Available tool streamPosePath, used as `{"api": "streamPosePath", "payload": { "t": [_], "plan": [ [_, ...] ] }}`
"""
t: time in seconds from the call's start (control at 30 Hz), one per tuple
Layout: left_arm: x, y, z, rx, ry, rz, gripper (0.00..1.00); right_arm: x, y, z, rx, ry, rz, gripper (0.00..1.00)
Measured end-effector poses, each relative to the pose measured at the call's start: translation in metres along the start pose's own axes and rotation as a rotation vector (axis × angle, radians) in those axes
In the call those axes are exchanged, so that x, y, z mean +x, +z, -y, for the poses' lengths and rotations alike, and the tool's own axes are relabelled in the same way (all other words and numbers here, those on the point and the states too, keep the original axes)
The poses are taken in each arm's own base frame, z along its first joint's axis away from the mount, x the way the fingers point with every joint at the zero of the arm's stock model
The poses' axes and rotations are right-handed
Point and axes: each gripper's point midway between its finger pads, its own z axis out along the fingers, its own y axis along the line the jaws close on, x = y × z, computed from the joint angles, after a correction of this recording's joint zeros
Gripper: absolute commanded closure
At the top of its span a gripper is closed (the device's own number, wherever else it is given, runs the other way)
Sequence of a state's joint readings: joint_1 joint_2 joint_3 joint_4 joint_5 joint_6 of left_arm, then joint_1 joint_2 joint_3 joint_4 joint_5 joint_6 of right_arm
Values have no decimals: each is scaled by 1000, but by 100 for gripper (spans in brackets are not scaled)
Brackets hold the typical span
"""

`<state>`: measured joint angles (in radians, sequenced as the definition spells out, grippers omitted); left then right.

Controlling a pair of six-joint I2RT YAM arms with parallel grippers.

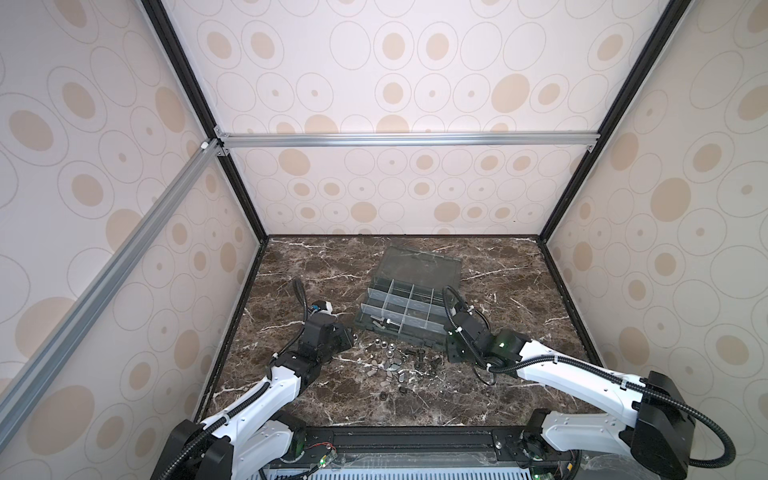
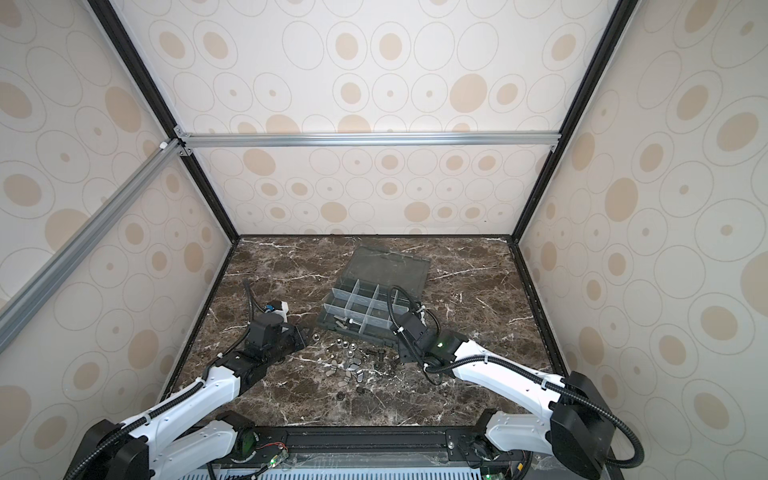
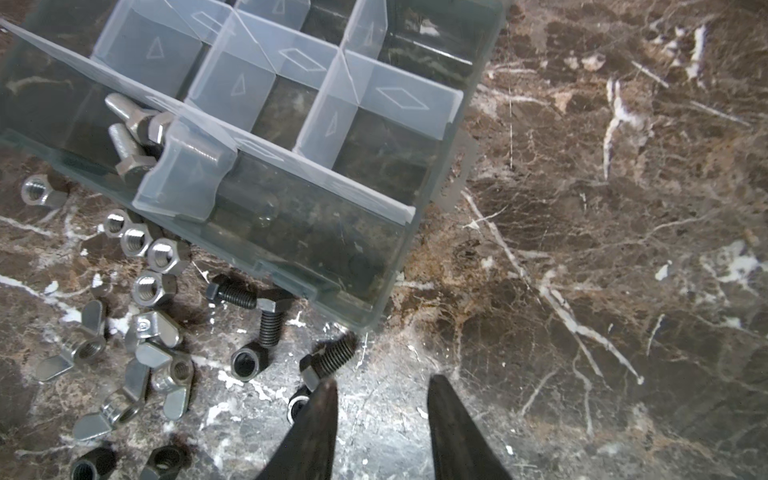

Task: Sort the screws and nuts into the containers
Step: 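Withdraw the right gripper while the left gripper moves over a silver hex nut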

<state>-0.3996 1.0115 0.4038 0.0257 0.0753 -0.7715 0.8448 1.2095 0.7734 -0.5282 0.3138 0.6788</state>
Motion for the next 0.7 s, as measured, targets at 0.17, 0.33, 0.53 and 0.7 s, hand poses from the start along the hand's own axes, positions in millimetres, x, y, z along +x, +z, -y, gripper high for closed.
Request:
{"api": "streamPosePath", "payload": {
  "t": [0.17,0.33,0.53,0.7],
  "plan": [
    [2,0,0,1,11,-9,63,11,5,4,11,11,-29,60],
    [2,0,0,1,11,-9,62,17,14,2,11,12,-60,60],
    [2,-1,0,2,11,-8,62,25,30,-1,21,8,-85,60],
    [2,-1,0,2,13,-9,62,32,44,-3,33,-2,-115,60]
  ]
}}
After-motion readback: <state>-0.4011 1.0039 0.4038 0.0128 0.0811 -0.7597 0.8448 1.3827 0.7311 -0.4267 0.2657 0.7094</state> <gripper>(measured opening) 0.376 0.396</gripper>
